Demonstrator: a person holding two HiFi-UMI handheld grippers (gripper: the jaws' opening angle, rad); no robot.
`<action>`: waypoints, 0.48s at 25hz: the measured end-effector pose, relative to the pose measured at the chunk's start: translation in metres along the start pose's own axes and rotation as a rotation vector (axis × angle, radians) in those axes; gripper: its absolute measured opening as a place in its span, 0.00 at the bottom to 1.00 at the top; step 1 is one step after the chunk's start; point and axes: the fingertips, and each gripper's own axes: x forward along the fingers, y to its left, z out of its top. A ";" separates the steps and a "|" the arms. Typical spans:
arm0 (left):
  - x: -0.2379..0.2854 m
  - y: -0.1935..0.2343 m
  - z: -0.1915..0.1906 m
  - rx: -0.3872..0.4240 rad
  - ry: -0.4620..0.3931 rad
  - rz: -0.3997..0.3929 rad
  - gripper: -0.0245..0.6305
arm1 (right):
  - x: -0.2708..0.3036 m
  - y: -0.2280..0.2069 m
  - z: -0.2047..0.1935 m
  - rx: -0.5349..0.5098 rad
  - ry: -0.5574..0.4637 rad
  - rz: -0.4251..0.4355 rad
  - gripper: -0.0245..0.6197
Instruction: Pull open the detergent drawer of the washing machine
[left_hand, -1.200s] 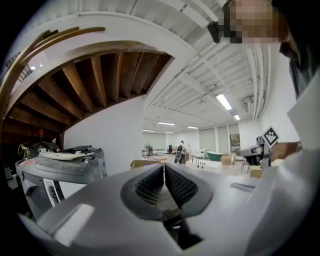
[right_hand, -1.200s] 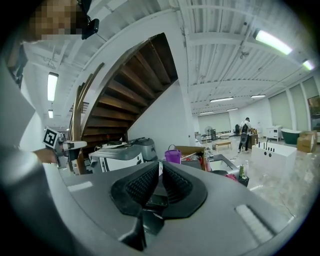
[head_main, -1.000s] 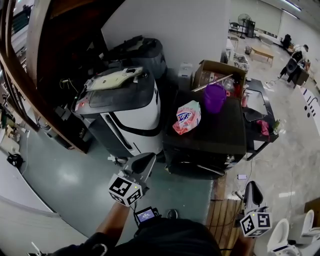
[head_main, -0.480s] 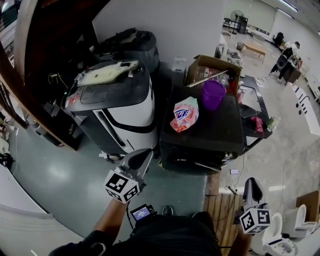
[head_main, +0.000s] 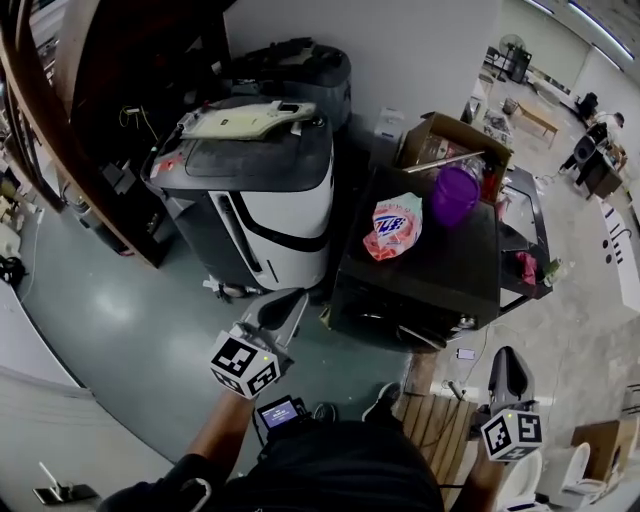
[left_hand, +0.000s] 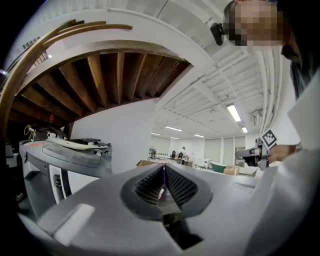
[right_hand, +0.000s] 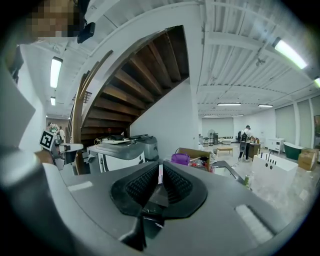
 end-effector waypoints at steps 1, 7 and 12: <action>-0.002 0.002 0.001 0.001 -0.002 0.010 0.13 | 0.004 0.002 0.000 0.001 -0.001 0.012 0.05; -0.006 0.001 -0.002 0.016 0.016 0.043 0.13 | 0.022 -0.001 0.001 0.008 -0.017 0.060 0.05; 0.000 0.005 -0.008 0.005 0.035 0.066 0.13 | 0.034 -0.009 -0.004 0.016 0.003 0.074 0.05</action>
